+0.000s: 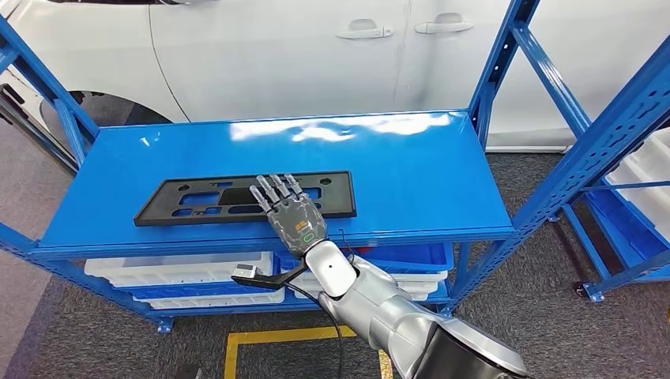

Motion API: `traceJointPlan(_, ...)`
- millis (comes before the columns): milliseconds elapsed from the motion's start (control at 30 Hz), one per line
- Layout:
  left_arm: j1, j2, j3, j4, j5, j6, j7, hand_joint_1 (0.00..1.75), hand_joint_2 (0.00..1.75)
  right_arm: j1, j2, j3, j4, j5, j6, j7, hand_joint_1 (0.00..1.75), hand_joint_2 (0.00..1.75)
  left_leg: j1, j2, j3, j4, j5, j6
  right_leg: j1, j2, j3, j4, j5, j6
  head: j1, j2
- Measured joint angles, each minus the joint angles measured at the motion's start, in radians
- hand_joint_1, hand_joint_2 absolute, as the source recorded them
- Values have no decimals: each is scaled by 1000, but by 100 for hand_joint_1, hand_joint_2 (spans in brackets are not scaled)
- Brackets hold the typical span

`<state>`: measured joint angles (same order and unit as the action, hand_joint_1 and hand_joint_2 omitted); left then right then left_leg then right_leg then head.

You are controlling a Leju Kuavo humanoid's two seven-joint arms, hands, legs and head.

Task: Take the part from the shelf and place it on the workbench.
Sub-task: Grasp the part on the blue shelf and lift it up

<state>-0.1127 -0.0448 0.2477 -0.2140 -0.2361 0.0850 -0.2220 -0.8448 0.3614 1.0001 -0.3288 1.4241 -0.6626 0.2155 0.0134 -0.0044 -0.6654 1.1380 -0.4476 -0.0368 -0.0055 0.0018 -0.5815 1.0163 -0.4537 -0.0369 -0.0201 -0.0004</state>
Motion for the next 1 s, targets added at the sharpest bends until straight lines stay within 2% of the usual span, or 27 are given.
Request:
traceJointPlan(33, 0, 0, 0, 0, 0, 0, 0, 0, 0, -1, 0, 2, -1, -2, 0, 0, 0, 175, -2, 0, 31, -65, 23, 5, 2, 0, 3, 1, -4, 4, 0, 0)
traceJointPlan(67, -1, 0, 1, 0, 0, 0, 0, 0, 0, -2, 0, 4, -1, -3, 1, 0, 0, 175, -5, 0, 51, -108, 34, 11, 3, 0, 4, 1, -6, 8, 0, 0)
traceJointPlan(100, -1, 0, 1, 0, 0, 0, 0, 0, 0, -3, 0, 7, -2, -4, 1, 0, 0, 175, -7, 0, 61, -129, 33, 16, 4, 0, 4, 1, -7, 13, 0, 0)
traceJointPlan(167, 1, 0, 3, 0, 1, 1, 0, 0, 0, -4, 1, 11, -3, -5, 2, 0, 0, 175, -7, -1, 64, -135, 31, 27, 6, -1, 4, -1, -10, 24, 0, 0)
traceJointPlan(233, 3, 0, 5, 0, 3, 3, 1, 0, 0, -6, 2, 14, -5, -6, 3, -1, 0, 175, -2, -1, 70, -144, 34, 38, 6, -1, -5, 26, -30, 34, 0, 0)
traceJointPlan(267, 3, 0, 6, 0, 4, 5, 1, 0, 0, -7, 2, 16, -6, -6, 3, -1, 0, 175, 0, -1, 73, -148, 35, 43, 5, -1, -26, 69, -54, 38, 0, 0)
traceJointPlan(333, 4, 1, 9, 0, 8, 8, 2, 0, 0, -6, 1, 20, -6, -6, 5, -2, 0, 175, -2, 0, 74, -148, 32, 50, 2, -1, -98, 206, -112, 42, 0, 0)
traceJointPlan(367, 6, 1, 11, 0, 11, 11, 2, 0, 0, -3, 0, 21, -6, -6, 5, -2, 0, 175, -3, -1, 74, -148, 31, 51, 2, -1, -133, 267, -129, 44, 0, 0)
traceJointPlan(400, 9, 1, 14, 0, 14, 13, 3, 0, 0, 0, -1, 23, -6, -6, 6, -2, 0, 175, -3, -1, 75, -147, 29, 52, 1, -1, -155, 296, -128, 44, 0, 0)
traceJointPlan(433, 11, 1, 18, 0, 17, 15, 3, 0, 0, 2, -2, 25, -6, -6, 6, -2, 0, 175, -3, -2, 78, -146, 26, 51, 1, -1, -156, 285, -106, 44, 0, 0)
traceJointPlan(467, 13, 1, 21, 0, 20, 17, 3, 0, 0, 2, -3, 26, -6, -6, 6, -2, 0, 175, -3, -3, 81, -143, 22, 49, 0, -1, -140, 237, -70, 43, 0, 0)
traceJointPlan(500, 14, 1, 24, 0, 21, 17, 3, 0, 0, 2, -3, 28, -6, -6, 6, -2, 0, 175, -3, -4, 84, -140, 17, 47, 0, -1, -110, 166, -27, 41, 0, 0)
traceJointPlan(533, 15, 1, 26, 0, 22, 18, 3, 0, 0, 1, -3, 31, -6, -6, 6, -2, 0, 175, -5, -4, 86, -136, 12, 43, 0, -1, -80, 98, 3, 39, 0, 0)
traceJointPlan(567, 15, 2, 28, 0, 22, 18, 3, 0, 0, 0, -3, 33, -6, -6, 7, -2, 0, 175, -7, -5, 86, -132, 7, 38, 0, -1, -59, 49, 21, 35, 0, 0)
traceJointPlan(600, 16, 2, 30, 0, 23, 19, 2, 0, 0, 0, -3, 34, -5, -6, 7, -1, 0, 175, -8, -5, 85, -130, 4, 33, 2, 0, -48, 23, 26, 30, 0, 0)
traceJointPlan(700, 18, 4, 35, 0, 29, 20, 1, 0, 0, 0, -3, 37, -5, -6, 6, 0, 0, 175, -7, -3, 87, -128, -3, 18, 4, 3, -43, 12, 21, 13, 0, 0)
traceJointPlan(733, 18, 4, 38, 0, 32, 20, 0, 0, 0, -1, -3, 37, -4, -6, 5, 0, 0, 175, -6, -3, 83, -115, -13, 12, 2, 3, -39, 9, 21, 7, 0, 0)
traceJointPlan(767, 19, 5, 42, 0, 36, 20, 0, 0, 0, -2, -3, 38, -4, -6, 4, 0, 0, 175, -5, -2, 71, -85, -31, 7, -1, 2, -34, 6, 20, 2, 0, 0)
traceJointPlan(800, 19, 6, 46, 0, 39, 21, -1, 0, 0, -3, -2, 39, -4, -6, 4, 0, 0, 175, -3, -1, 46, -32, -57, 3, -1, 2, -29, 4, 18, -2, 0, 0)
traceJointPlan(867, 22, 9, 54, 0, 42, 22, -2, 0, 0, -2, -3, 43, -1, -6, 3, 0, 0, 175, -1, -1, -24, 101, -107, -4, 1, 1, -25, 5, 13, -7, 0, 0)
traceJointPlan(900, 24, 11, 57, 0, 43, 23, -2, 0, 0, -1, -3, 44, 1, -6, 3, 0, 0, 175, -1, -1, -53, 146, -114, -5, 2, 1, -23, 5, 11, -8, 0, 0)
traceJointPlan(933, 25, 12, 60, 0, 43, 23, -3, 0, 0, -1, -3, 45, 2, -6, 3, 0, 0, 175, -1, -1, -63, 152, -101, -5, 2, 2, -21, 6, 9, -8, 0, 0)
traceJointPlan(967, 26, 12, 63, 0, 43, 22, -4, 0, 0, 0, -3, 46, 3, -6, 3, 0, 0, 175, -1, -1, -53, 119, -70, -2, 3, 3, -17, 6, 6, -7, 0, 0)
traceJointPlan(1000, 27, 12, 65, 0, 44, 22, -6, 0, 0, -1, -3, 47, 4, -6, 3, -1, 0, 175, -2, -1, -26, 53, -27, 2, 3, 4, -11, 6, 2, -6, 0, 0)
